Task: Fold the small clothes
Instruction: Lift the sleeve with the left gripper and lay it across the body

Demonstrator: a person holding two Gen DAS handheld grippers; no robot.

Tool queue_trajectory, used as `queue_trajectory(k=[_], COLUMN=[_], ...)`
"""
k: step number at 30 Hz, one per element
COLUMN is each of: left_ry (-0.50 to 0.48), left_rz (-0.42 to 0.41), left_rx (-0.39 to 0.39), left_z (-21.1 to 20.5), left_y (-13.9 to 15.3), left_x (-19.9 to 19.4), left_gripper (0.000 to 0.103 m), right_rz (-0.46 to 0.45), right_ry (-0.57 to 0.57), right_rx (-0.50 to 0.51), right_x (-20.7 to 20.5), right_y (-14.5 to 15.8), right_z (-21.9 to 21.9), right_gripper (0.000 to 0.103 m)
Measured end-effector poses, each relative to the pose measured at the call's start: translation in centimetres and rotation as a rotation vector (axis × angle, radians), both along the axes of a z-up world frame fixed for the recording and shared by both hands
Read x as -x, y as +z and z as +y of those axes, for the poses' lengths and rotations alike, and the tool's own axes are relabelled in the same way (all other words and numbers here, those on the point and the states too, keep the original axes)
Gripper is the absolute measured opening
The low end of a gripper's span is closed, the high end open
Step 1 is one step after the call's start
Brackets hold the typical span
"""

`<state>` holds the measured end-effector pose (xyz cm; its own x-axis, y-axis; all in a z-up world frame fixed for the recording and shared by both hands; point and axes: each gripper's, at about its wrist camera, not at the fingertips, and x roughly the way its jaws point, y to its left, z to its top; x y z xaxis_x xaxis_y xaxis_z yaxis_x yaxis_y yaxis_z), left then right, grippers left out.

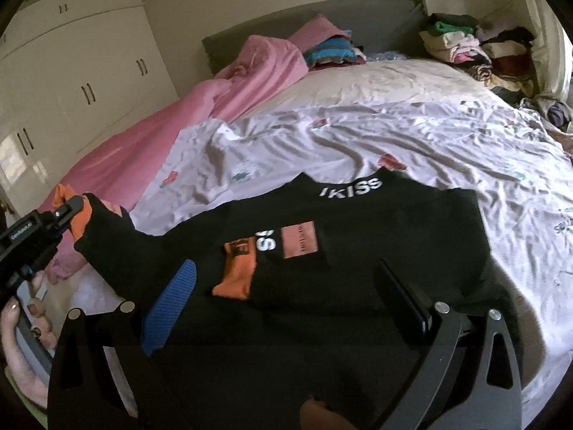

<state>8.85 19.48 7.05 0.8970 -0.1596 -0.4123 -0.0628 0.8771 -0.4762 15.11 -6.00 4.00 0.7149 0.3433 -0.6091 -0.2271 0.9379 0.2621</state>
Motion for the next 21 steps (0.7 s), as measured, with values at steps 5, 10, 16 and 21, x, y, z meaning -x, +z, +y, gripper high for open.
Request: queue_trajectory(k=[5,10,16,21], left_ry=[-0.057,-0.114,-0.155,-0.190], left_rz=[-0.011,-0.016,-0.013,0.004], left_rx=[-0.028,-0.065,-0.073,-0.085], left_z=[-2.8,-5.5,-7.9,-9.9], left_y=[0.9,1.4,1.2,0.7], left_x=[-1.1,-2.3,-3.7,-4.7], left_gripper=[0.006,0.006,0.006,0.006], right_rz=[-0.001,-0.011,-0.008,-0.007], right_ry=[-0.028,-0.064,-0.105,-0.148], right_rx=[-0.004,-0.038,-0.051,-0.060], right_x=[-0.1,0.0,0.1,0.2], right_y=[-0.1,-0.1,-0.2,-0.5], right_z=[-1.5,-3.4,-5.7,-7.9], right_gripper=[0.099,0.099,0.099,0.099])
